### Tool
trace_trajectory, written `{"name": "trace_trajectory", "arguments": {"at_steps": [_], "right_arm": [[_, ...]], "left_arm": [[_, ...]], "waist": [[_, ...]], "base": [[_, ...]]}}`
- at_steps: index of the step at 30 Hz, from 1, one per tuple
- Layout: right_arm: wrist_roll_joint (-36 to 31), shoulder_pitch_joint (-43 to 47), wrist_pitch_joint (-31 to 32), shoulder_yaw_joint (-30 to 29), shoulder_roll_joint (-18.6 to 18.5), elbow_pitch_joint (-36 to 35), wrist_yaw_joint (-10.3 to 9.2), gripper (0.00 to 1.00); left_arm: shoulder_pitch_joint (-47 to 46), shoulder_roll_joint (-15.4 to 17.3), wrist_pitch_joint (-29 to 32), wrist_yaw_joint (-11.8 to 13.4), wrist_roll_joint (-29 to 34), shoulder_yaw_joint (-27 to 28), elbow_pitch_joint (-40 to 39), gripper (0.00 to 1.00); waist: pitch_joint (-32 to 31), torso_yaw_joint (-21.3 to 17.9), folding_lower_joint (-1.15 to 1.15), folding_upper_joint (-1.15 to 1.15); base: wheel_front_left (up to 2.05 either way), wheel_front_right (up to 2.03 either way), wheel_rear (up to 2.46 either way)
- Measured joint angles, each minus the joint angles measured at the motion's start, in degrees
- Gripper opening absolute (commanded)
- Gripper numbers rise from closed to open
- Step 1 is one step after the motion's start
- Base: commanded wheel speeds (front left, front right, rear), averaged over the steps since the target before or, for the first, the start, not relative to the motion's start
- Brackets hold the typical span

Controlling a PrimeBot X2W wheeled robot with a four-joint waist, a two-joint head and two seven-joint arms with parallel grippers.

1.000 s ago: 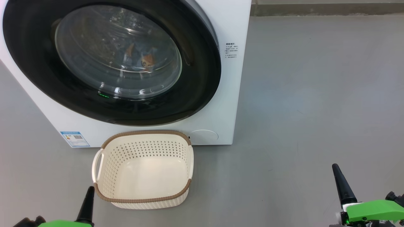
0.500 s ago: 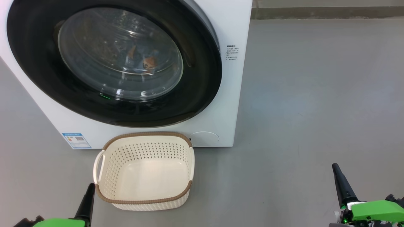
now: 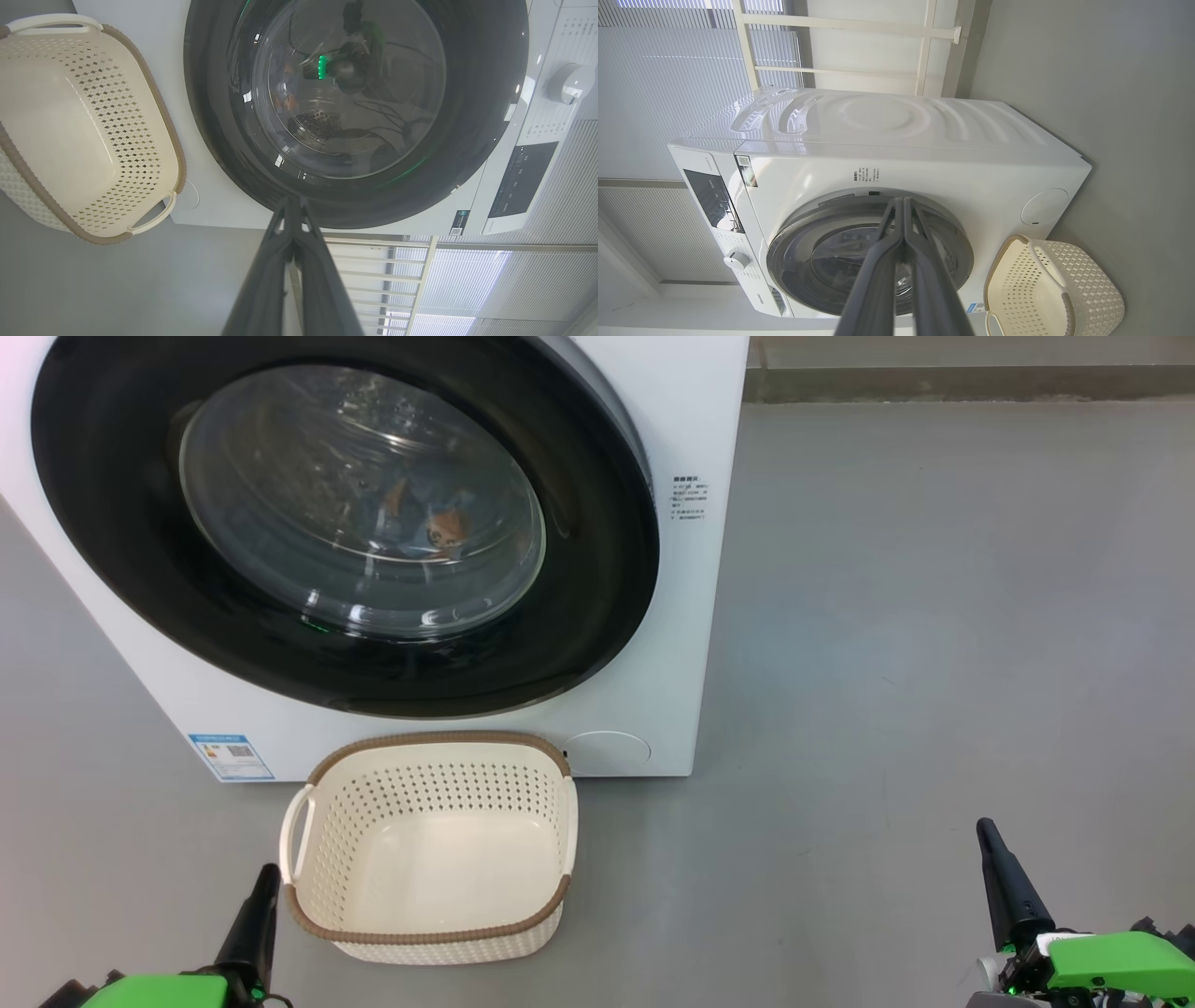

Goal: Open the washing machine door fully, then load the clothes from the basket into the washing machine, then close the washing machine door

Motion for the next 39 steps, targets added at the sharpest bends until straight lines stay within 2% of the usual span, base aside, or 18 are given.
{"name": "trace_trajectory", "arguments": {"at_steps": [4, 39], "right_arm": [[1.4, 0.0, 0.5, -0.3, 0.3, 0.0, 0.00, 0.00], [1.9, 0.0, 0.5, -0.9, 0.5, 0.0, -0.01, 0.00]], "left_arm": [[-0.1, 0.0, 0.5, 0.0, -1.8, 0.1, 0.0, 0.00], [-0.1, -0.1, 0.8, 0.0, -1.8, 0.3, 0.0, 0.00]], "waist": [[-0.1, 0.0, 0.00, 0.00], [-0.1, 0.0, 0.01, 0.00]], "base": [[0.00, 0.00, 0.00], [0.00, 0.00, 0.00]]}}
